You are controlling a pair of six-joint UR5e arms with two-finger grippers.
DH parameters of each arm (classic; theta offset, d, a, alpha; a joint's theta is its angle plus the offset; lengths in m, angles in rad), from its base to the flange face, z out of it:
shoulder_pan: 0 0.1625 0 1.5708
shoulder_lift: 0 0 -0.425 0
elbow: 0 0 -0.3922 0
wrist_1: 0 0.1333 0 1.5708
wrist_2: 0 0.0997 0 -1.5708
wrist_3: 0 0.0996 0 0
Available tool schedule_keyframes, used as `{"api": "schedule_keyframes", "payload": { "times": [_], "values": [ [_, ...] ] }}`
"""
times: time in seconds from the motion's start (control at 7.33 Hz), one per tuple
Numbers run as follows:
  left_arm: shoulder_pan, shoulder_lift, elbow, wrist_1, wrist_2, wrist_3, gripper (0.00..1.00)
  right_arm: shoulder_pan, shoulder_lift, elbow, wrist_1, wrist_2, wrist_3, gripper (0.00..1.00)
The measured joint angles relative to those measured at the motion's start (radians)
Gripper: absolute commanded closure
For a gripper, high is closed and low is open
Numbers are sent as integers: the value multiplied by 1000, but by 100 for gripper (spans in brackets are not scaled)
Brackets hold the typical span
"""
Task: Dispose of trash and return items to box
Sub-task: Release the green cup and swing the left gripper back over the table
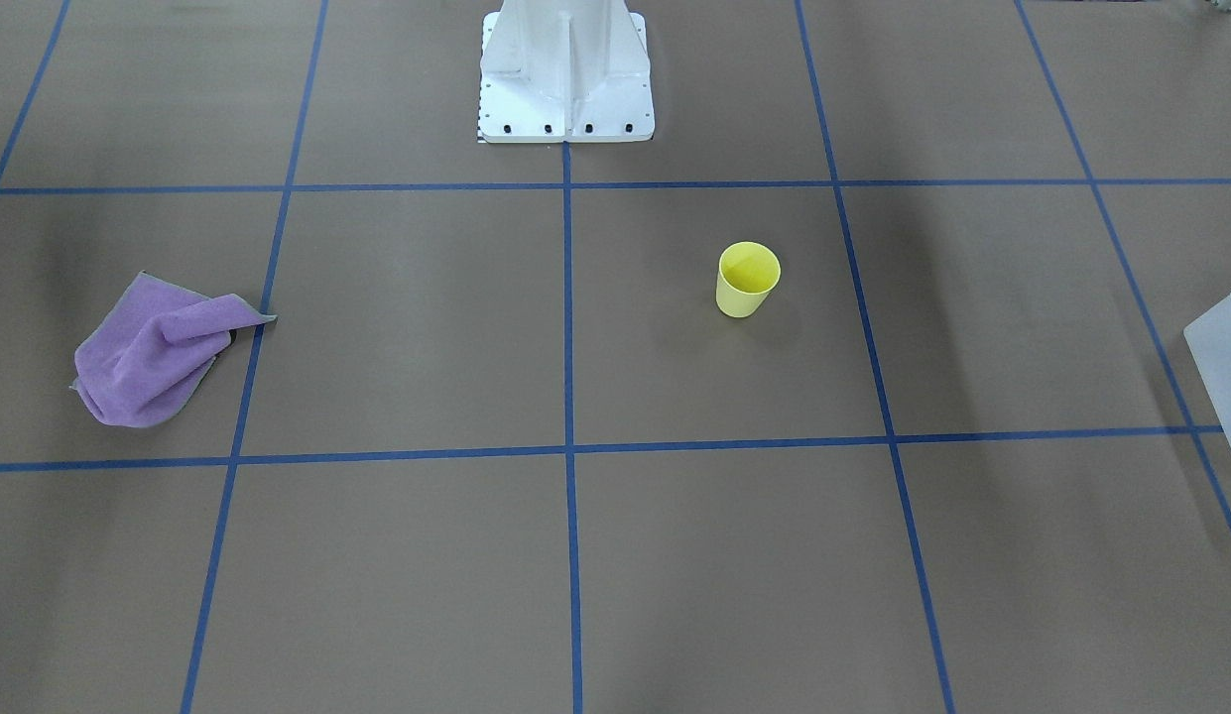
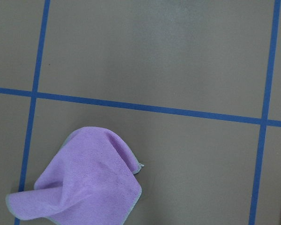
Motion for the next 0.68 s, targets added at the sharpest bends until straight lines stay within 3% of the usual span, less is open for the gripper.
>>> {"api": "schedule_keyframes", "payload": {
  "times": [0.41,0.68],
  "values": [
    [271,-69,-178,1,103,-128,24,-4,0,-4,0,0,0,0],
    [458,-135,-238,1,202,-128,30,-7,0,-7,0,0,0,0]
  ]
}}
